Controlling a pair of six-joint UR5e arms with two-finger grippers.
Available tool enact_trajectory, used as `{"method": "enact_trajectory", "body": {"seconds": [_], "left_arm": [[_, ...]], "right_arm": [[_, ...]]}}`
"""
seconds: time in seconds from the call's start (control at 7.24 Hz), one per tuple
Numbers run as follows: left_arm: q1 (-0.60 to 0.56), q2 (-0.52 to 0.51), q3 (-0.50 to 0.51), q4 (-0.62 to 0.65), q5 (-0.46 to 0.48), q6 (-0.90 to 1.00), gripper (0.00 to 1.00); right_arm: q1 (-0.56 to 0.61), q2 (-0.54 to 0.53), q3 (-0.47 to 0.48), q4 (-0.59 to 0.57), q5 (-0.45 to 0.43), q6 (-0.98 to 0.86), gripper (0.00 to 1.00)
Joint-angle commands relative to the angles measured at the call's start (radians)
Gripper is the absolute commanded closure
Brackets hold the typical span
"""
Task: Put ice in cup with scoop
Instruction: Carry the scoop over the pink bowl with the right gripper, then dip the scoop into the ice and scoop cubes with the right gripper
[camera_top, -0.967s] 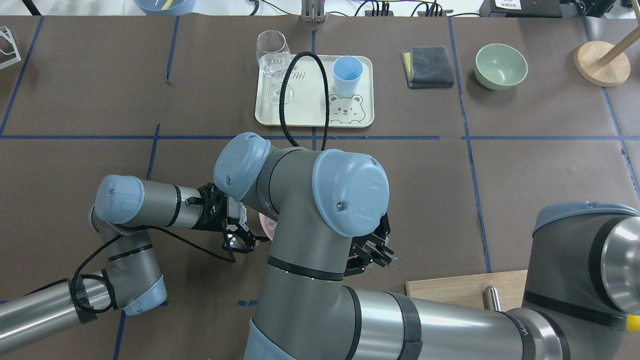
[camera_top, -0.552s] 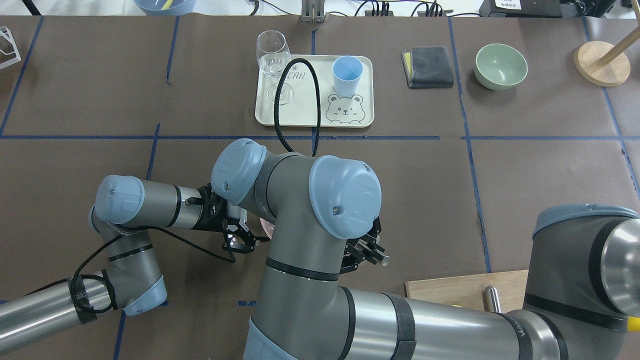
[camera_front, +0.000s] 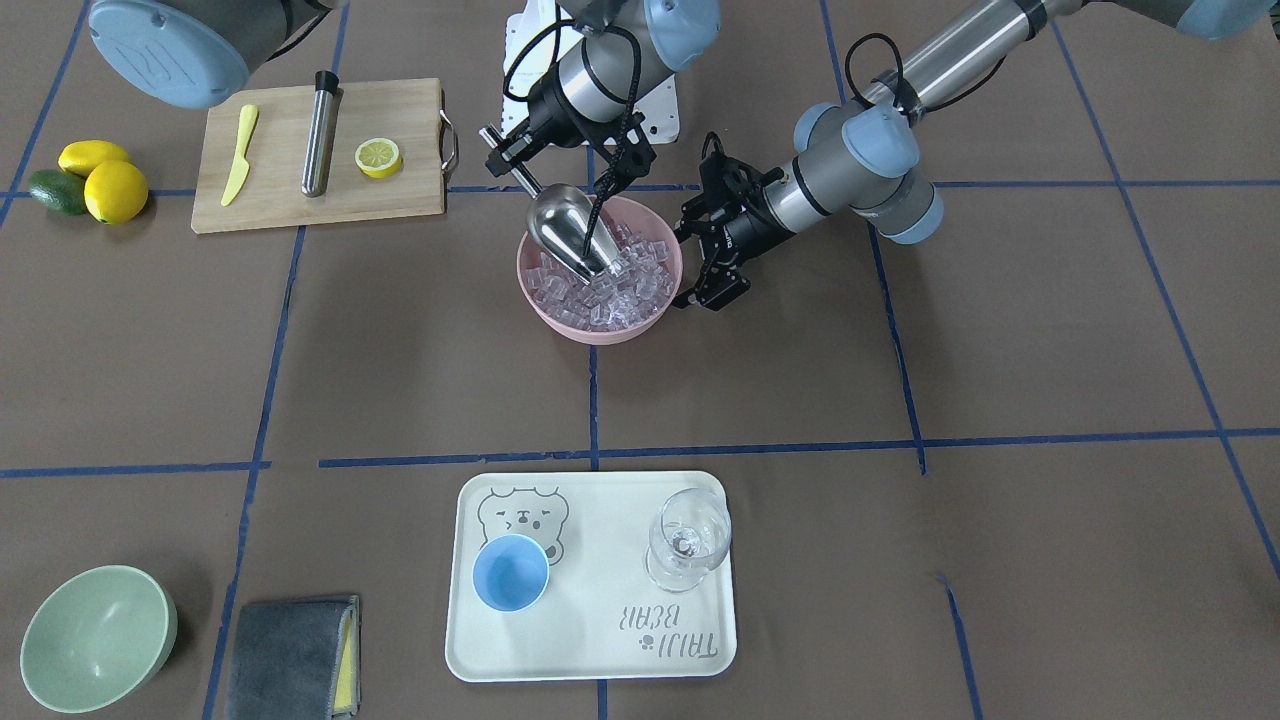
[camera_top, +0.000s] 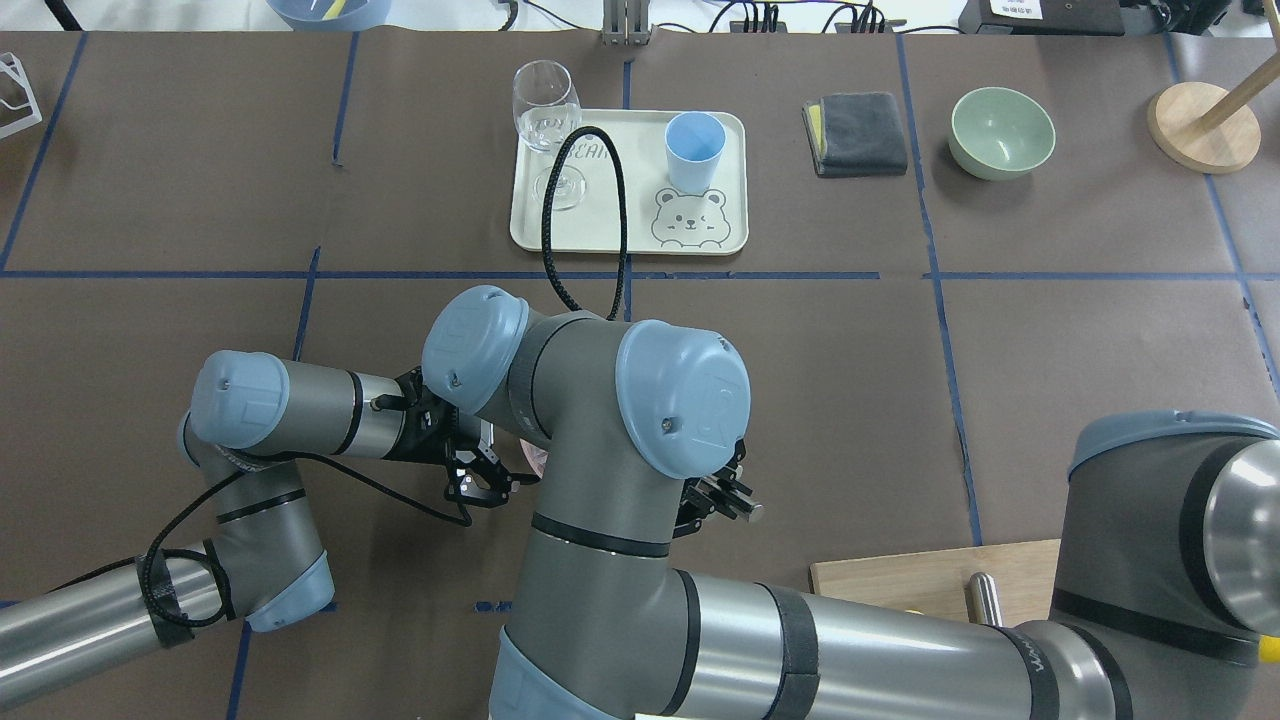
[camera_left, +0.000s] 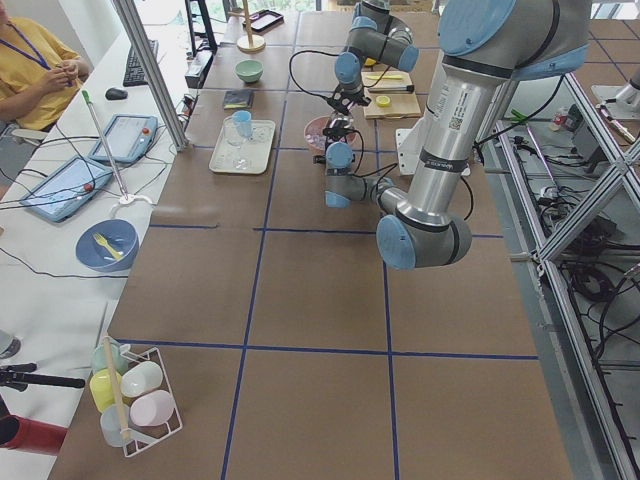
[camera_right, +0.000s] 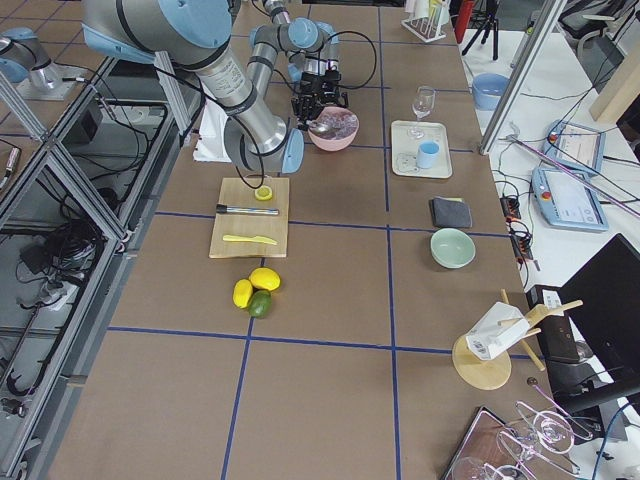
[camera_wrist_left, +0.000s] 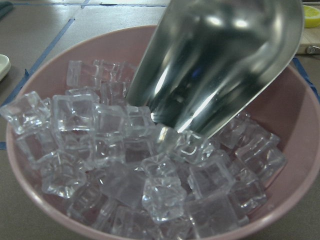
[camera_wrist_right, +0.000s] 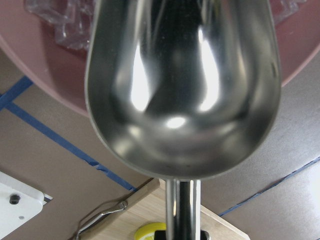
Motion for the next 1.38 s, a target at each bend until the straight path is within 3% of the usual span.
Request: {"method": "enact_trajectory", "body": {"seconds": [0.0, 0.41, 0.69, 0.97, 1.24], "left_arm": [[0.000, 0.000, 0.000, 0.000, 0.001, 0.000, 0.00], [0.000, 0.000, 0.000, 0.002, 0.001, 0.000, 0.00], [0.000, 0.000, 0.000, 0.002, 0.001, 0.000, 0.00], [0.000, -0.006, 0.000, 0.003, 0.001, 0.000, 0.00], [0.000, -0.006, 0.003, 0.003, 0.001, 0.000, 0.00]], "right_arm": [[-0.001, -0.033, 0.007, 0.057, -0.002, 0.010, 1.00], [0.001, -0.065, 0.015, 0.149, -0.002, 0.032, 1.00], [-0.001, -0.235, 0.190, 0.261, -0.002, 0.062, 1.00], [-0.001, -0.249, 0.233, 0.268, -0.002, 0.063, 1.00], [0.001, -0.271, 0.246, 0.353, -0.002, 0.098, 1.00]]}}
